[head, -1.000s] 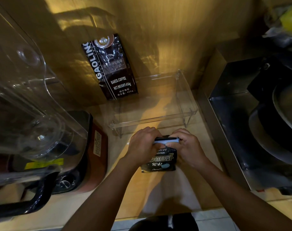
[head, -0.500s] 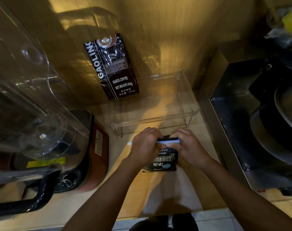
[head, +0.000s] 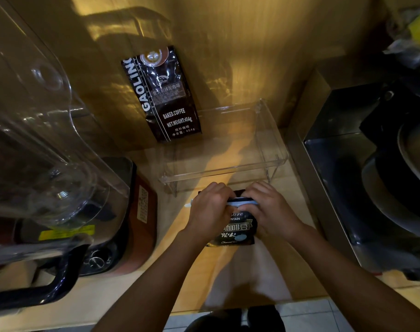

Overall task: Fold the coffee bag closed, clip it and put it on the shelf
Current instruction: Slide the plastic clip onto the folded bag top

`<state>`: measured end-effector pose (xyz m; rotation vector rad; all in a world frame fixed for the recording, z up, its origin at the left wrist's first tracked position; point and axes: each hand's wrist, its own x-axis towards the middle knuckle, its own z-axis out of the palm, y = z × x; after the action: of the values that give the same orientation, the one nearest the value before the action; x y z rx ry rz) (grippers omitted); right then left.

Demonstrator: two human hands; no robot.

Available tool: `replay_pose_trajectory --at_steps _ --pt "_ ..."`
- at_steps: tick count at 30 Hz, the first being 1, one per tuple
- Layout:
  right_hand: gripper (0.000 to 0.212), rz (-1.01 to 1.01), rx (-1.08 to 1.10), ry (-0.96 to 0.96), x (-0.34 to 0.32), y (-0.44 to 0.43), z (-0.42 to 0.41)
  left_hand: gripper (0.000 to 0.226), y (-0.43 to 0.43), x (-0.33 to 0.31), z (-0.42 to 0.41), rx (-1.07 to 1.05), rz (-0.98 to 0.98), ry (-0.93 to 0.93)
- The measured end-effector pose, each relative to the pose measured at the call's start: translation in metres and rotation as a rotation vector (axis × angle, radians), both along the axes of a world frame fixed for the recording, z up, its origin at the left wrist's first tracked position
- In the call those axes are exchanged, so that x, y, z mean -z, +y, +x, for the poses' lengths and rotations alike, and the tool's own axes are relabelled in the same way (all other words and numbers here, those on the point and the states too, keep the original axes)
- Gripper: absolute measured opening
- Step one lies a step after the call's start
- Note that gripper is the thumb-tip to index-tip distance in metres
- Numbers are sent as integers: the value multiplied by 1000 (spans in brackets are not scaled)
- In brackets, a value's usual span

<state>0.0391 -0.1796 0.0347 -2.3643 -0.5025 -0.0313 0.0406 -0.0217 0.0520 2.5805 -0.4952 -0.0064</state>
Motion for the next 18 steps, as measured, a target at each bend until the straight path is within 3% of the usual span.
replay_pose_trajectory --at_steps 8,18 --pt "8 -94 7 8 6 5 -3 12 0 -4 0 8 -3 29" --pt "9 -70 -4 36 7 6 -5 20 16 -18 8 44 74 223"
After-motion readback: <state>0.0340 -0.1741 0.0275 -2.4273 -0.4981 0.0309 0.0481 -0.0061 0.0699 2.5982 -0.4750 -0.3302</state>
